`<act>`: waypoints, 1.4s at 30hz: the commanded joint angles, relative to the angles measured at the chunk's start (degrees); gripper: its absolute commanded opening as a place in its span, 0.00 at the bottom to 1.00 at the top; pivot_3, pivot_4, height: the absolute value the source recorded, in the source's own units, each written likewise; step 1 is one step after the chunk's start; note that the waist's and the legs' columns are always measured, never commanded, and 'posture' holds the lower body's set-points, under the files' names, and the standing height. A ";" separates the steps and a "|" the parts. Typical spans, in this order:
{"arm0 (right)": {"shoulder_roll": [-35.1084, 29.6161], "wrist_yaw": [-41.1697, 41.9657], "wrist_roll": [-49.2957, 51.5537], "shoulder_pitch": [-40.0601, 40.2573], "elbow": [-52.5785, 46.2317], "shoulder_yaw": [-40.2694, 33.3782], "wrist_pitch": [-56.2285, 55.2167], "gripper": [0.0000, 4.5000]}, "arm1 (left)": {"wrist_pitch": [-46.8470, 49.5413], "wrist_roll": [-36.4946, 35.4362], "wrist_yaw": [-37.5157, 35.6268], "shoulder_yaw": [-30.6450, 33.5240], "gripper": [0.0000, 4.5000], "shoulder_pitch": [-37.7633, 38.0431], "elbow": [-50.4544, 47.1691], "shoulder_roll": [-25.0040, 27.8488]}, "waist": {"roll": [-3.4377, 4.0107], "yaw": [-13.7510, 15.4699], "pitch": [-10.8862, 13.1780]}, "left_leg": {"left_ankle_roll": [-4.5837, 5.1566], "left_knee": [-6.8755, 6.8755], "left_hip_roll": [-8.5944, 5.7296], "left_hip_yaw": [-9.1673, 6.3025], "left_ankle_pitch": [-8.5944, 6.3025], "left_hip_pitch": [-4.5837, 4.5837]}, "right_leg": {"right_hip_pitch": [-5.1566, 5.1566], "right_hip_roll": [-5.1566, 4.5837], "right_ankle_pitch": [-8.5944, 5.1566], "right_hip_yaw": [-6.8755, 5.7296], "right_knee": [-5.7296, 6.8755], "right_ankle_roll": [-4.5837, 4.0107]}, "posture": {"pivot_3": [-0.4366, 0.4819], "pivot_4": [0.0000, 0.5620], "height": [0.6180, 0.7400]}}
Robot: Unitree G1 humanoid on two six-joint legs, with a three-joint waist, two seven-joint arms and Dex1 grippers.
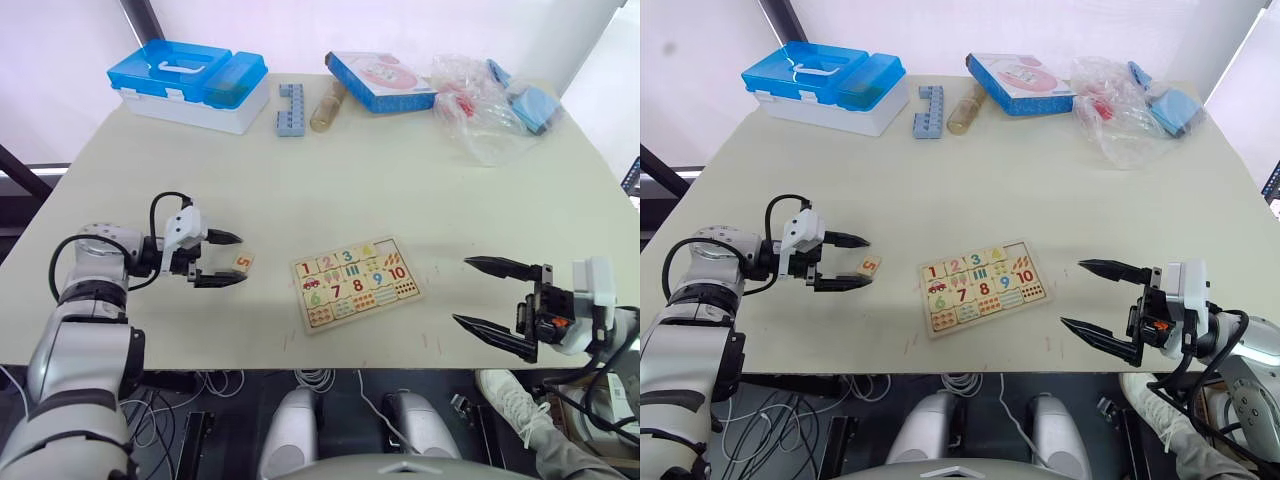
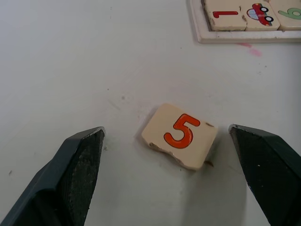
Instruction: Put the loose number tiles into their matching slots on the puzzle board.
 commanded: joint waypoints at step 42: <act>0.42 -0.46 0.42 0.09 -2.24 -1.17 -0.99 1.00 | -0.25 4.03 -1.75 2.42 0.86 -1.01 -0.26 -0.83 | -0.02 0.11 -0.02 | 0.00 0.02 0.00 -0.03 0.00 0.01 | 0.03 0.02 0.01 0.00 0.02 0.03 | 0.48 0.27 1.00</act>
